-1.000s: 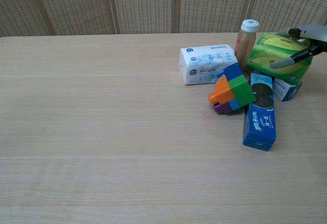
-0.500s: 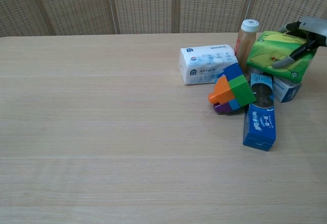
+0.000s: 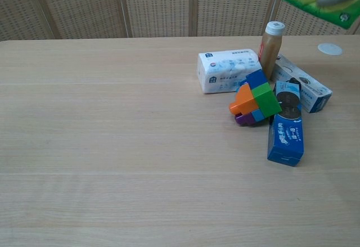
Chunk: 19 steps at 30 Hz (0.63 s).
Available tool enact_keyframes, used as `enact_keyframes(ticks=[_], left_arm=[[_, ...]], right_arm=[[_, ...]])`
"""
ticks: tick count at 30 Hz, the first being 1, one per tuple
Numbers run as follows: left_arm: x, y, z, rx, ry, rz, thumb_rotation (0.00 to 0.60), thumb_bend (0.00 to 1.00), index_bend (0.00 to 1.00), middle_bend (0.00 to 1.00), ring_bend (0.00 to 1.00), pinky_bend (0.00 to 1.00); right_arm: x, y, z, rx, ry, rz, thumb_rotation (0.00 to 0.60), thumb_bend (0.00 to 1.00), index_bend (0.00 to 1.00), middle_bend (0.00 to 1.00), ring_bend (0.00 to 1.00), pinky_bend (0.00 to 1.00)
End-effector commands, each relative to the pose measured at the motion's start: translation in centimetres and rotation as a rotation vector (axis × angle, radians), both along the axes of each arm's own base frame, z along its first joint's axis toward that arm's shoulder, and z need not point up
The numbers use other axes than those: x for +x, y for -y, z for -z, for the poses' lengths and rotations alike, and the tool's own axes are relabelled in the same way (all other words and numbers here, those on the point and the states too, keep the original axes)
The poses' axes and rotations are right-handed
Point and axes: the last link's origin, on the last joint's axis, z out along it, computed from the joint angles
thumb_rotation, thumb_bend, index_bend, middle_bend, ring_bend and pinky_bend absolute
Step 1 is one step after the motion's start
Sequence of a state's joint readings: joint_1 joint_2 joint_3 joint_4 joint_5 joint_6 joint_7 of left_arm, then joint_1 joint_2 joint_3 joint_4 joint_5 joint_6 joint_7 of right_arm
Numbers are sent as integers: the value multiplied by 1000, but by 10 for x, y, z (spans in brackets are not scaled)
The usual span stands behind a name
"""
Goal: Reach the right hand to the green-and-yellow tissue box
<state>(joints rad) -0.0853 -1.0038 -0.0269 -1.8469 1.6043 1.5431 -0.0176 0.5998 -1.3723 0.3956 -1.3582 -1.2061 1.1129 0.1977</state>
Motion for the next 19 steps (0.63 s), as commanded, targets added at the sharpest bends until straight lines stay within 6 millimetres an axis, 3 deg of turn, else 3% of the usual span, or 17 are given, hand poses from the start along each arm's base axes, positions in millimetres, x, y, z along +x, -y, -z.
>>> enact_keyframes(ticks=[1,9,19], left_arm=[[0,1,-2,6,2,2,600,318,41,47,0,0],[-5,8,-6,19,10,-7,600,320,40,47,0,0],[-7,12,-9,30,8,-11,600,318,40,47,0,0]], right_arm=[[33,-9,-33,-74,7,-92,600,34,315,747,588,627],[74,-17,-54,-103,10,-167,600,33,313,748,588,627],[75,-17,-54,-90,7,-152,600,33,312,748,588,626]])
